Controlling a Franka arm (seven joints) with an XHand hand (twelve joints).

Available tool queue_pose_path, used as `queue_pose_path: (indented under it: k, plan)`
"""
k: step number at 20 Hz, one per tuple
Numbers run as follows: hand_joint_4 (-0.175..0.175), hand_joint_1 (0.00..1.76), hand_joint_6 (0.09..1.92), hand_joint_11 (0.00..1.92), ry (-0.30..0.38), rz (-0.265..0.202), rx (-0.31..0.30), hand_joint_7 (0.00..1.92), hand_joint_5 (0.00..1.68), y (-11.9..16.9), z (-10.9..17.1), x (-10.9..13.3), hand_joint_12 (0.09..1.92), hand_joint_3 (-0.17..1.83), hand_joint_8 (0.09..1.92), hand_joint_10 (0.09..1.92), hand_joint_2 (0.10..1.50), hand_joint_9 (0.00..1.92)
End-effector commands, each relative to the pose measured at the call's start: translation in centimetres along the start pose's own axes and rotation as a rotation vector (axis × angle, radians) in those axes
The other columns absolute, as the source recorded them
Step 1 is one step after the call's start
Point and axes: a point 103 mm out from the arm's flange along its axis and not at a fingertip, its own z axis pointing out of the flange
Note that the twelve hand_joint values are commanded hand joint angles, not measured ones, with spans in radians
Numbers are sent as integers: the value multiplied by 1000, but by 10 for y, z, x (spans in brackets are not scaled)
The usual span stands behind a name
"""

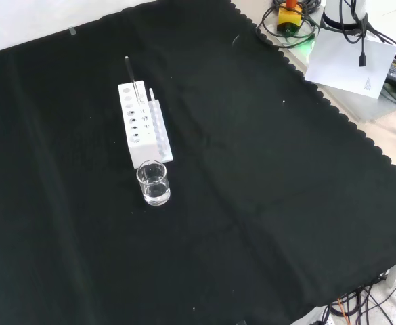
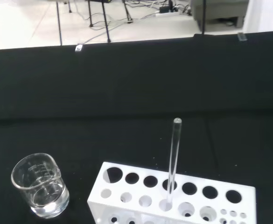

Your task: Take the glass rod from the white test tube rack.

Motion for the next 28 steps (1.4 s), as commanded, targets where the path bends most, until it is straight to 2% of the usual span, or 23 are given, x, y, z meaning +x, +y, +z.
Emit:
queue_pose_path:
  k: [1, 9, 11, 20, 23, 24, 25, 27, 28]
  plan:
    - [-108, 588, 87, 13, 21, -34, 9, 3, 187, 22, 20, -5, 1497, 375, 861, 925, 852, 199]
    - [-115, 588, 87, 73, 28, -49, 48, 50, 210, 38, 48, -9, 1496, 384, 923, 929, 852, 282]
    - [-117, 589, 87, 92, 42, -37, 49, 62, 220, 41, 54, -11, 1488, 387, 929, 920, 852, 304]
    - [-128, 588, 87, 131, 48, -46, 61, 120, 245, 54, 83, -13, 1485, 395, 953, 922, 860, 356]
    - [-132, 589, 87, 140, 71, -40, 54, 142, 253, 57, 90, -17, 1483, 397, 961, 923, 863, 369]
    - [-133, 589, 87, 142, 59, -15, 53, 147, 255, 58, 94, -17, 1482, 398, 962, 923, 864, 373]
    - [-135, 589, 87, 144, 55, -10, 58, 151, 258, 60, 96, -16, 1481, 399, 963, 923, 865, 375]
    - [-138, 590, 87, 148, 44, -19, 63, 157, 262, 63, 101, -15, 1479, 400, 964, 923, 868, 379]
    - [-139, 590, 87, 149, 64, -32, 51, 159, 264, 54, 99, -31, 1478, 401, 965, 923, 869, 380]
